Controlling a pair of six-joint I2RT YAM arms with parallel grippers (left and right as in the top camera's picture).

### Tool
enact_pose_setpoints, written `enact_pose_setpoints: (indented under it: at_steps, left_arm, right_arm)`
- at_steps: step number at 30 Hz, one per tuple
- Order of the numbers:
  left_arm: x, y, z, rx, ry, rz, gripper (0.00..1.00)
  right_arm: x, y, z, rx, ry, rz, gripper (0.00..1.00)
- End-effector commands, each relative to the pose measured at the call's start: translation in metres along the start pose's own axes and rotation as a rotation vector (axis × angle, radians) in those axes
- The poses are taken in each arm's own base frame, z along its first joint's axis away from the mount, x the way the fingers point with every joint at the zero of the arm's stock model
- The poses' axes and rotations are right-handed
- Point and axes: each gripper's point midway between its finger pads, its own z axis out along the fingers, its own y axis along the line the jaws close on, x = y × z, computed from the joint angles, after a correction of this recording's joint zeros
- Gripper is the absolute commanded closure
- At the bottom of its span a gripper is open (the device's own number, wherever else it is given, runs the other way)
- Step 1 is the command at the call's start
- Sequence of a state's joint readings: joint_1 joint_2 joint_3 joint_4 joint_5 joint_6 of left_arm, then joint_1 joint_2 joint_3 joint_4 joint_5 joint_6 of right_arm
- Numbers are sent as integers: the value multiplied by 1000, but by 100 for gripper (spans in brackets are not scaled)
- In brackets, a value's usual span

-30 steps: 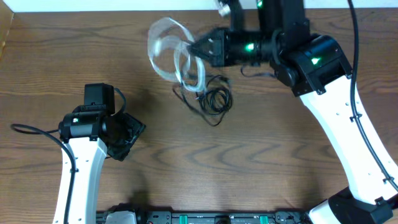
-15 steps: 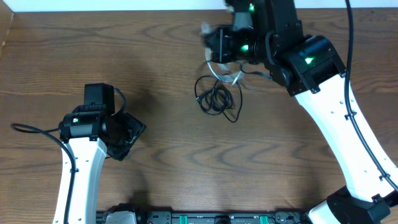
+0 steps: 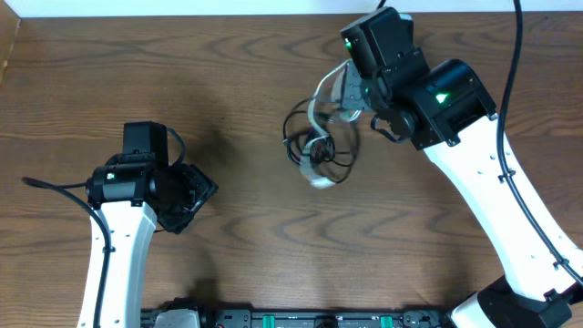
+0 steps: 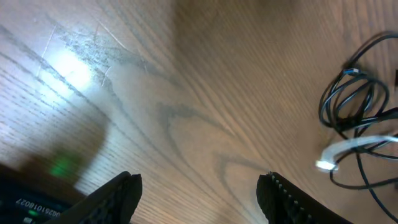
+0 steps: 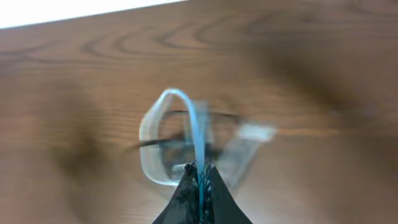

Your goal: Untangle cables

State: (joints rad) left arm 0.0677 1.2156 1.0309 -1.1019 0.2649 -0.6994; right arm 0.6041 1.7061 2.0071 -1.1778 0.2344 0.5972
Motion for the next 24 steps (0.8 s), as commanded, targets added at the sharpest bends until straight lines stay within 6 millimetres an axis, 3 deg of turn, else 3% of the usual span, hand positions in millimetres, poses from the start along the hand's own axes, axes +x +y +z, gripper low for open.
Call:
enact_pose_setpoints:
  at_steps: [1,4,9,11,15,24]
  left_arm:
    - [3,-7,-2,37,23,29,35]
    - [15,-27,-5,159,89,162,35]
    - [33,-61,-16,373,162,342,35]
    - [32,-67,-19,409,157,360,35]
    - [23,-77,-21,443,113,377,35]
    - [20,-87,-23,475,113,308,35]
  right_arm:
    - [26,76,-25,-434,122,-217,99]
    - [36,119,-55,-737,169,-297,99]
    - [46,147,-87,-965,212,-328,99]
    - [55,160,-109,-1095,252,-354,99]
    - [63,171,-136,-1252,293,-388,99]
    - [73,190,-163,-1381,290,-444,95]
